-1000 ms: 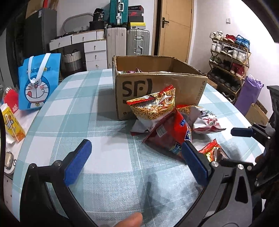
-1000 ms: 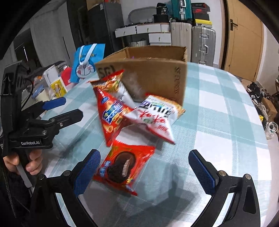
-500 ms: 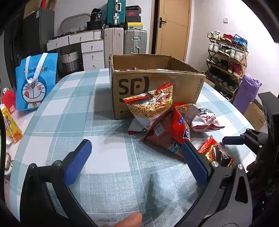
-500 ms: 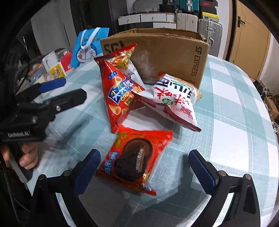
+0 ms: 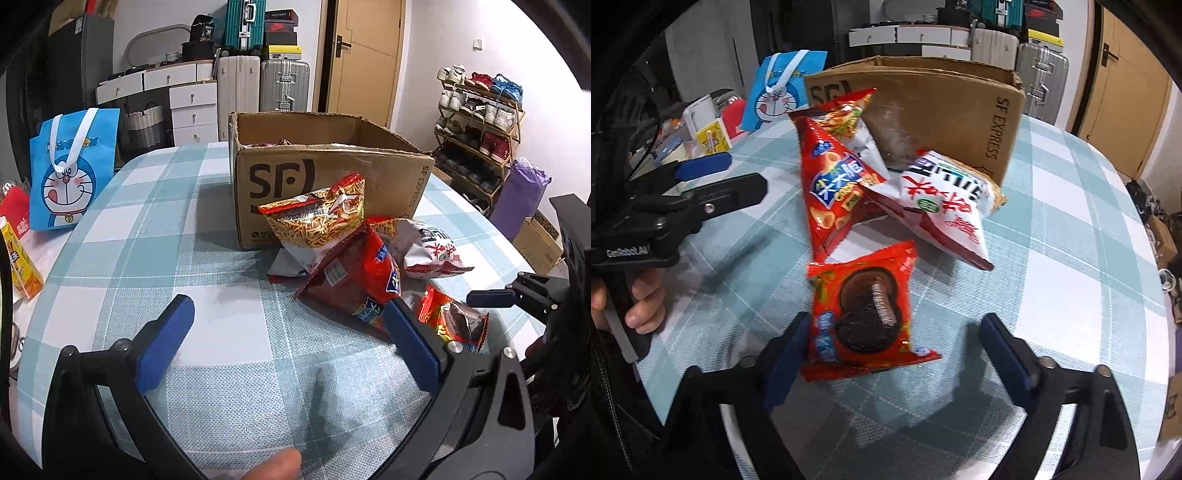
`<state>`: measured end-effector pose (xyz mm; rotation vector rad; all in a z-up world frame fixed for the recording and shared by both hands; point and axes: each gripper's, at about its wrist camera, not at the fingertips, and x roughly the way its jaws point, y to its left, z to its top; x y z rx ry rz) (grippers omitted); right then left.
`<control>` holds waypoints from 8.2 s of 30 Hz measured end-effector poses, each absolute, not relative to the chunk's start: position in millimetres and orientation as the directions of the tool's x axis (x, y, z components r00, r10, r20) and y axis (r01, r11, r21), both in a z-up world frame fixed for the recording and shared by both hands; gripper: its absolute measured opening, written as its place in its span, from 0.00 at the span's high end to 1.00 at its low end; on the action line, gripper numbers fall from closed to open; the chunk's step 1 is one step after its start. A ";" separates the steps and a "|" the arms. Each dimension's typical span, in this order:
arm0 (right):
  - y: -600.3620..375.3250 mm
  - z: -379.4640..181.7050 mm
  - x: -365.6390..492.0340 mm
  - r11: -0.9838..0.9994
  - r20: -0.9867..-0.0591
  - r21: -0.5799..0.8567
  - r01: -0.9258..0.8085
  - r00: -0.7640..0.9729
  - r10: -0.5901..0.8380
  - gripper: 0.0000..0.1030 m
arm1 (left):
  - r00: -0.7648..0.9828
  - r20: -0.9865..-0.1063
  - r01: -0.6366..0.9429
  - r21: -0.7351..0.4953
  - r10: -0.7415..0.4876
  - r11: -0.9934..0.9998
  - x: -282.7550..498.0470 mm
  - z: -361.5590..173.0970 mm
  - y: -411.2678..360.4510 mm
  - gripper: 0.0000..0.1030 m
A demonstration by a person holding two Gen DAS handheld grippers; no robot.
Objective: Organize snacks
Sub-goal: 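Move both tools back toward the remaining snack pile, then grasp the red cookie pack with the right gripper while the left grasps a red chip bag, then carry both held packs over the open cardboard box, then open both grippers to drop the packs into the box, then move both tools back toward the remaining snack pile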
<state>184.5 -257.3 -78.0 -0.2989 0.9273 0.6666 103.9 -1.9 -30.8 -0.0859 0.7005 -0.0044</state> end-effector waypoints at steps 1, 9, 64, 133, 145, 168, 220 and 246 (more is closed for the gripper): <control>-256.5 -78.1 183.8 0.760 -0.815 0.040 -0.648 0.419 0.400 0.18 | 0.764 -0.644 -0.025 -0.081 -0.033 0.996 104.7 -30.9 -1.6 0.01; -253.9 -74.9 175.9 0.738 -0.804 0.034 -0.674 0.420 0.421 0.26 | 0.765 -0.643 -0.025 -0.080 -0.032 0.997 104.0 -30.8 -2.0 0.01; -300.4 -13.6 179.0 0.776 -0.629 0.110 -0.621 0.560 0.538 0.55 | 0.730 -0.683 -0.016 -0.059 -0.029 0.998 119.8 -38.8 -18.7 0.01; -282.2 53.5 234.6 0.788 -0.498 0.187 -0.587 0.635 0.591 0.55 | 0.854 -0.519 -0.032 -0.128 -0.040 0.991 133.9 101.7 43.6 0.51; -278.3 88.5 257.6 0.788 -0.470 0.193 -0.584 0.650 0.597 0.55 | 0.852 -0.523 -0.035 -0.107 -0.026 0.994 177.8 117.2 36.7 0.51; -253.0 67.6 308.4 0.786 -0.516 0.215 -0.580 0.616 0.596 0.55 | 0.823 -0.567 -0.033 -0.101 -0.030 0.994 265.4 90.3 47.6 0.51; -246.1 38.2 351.7 0.796 -0.555 0.219 -0.564 0.599 0.577 0.08 | 0.769 -0.637 -0.004 -0.074 -0.045 0.997 333.7 47.8 31.8 0.03; -290.6 -10.9 284.5 0.871 -0.713 0.241 -0.428 0.530 0.458 0.01 | 0.713 -0.700 -0.078 -0.139 -0.042 0.987 212.0 17.5 44.6 0.01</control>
